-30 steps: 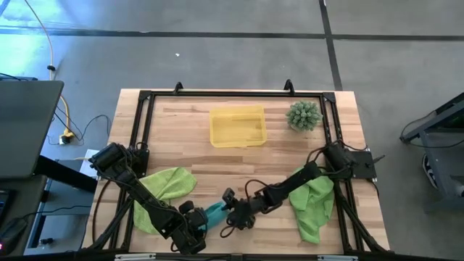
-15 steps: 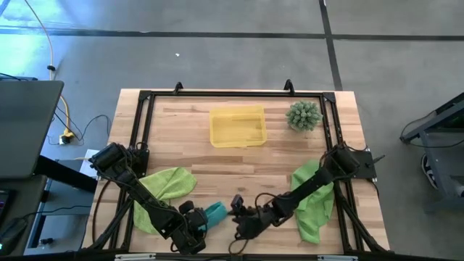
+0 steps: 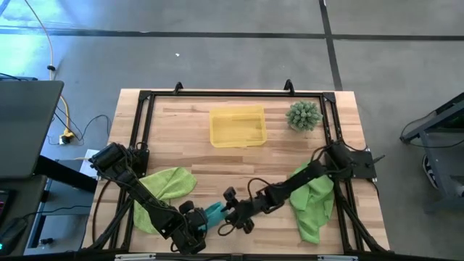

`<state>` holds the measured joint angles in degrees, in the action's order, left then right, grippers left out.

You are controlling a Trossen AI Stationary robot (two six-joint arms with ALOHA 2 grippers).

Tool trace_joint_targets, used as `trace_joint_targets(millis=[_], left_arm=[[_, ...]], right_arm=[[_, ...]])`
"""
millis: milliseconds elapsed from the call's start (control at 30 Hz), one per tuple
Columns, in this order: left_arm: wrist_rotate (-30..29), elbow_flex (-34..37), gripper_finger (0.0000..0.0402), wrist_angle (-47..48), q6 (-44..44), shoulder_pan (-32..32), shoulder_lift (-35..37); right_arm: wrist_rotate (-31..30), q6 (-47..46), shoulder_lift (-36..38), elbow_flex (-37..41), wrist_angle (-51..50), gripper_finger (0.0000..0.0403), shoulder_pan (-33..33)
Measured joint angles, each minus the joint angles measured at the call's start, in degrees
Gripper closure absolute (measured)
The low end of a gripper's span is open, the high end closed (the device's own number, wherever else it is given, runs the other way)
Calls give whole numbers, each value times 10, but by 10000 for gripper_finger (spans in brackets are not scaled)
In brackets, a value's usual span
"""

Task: Roll microfiber towels into tight, uniform cylinder then place into a basket
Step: Roll the blue microfiber cloth

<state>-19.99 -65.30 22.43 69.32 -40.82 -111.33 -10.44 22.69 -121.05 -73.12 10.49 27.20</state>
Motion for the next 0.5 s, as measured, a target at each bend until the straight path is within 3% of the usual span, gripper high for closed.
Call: trace_joint_targets(millis=[333, 500], left_arm=[[-1, 0, 248, 0, 1, 1, 0], [2, 0, 248, -4, 10, 1, 0]], right_arm=[[5, 9, -38, -1, 11, 250, -7], [20, -39, -40, -2, -7, 278, -18]])
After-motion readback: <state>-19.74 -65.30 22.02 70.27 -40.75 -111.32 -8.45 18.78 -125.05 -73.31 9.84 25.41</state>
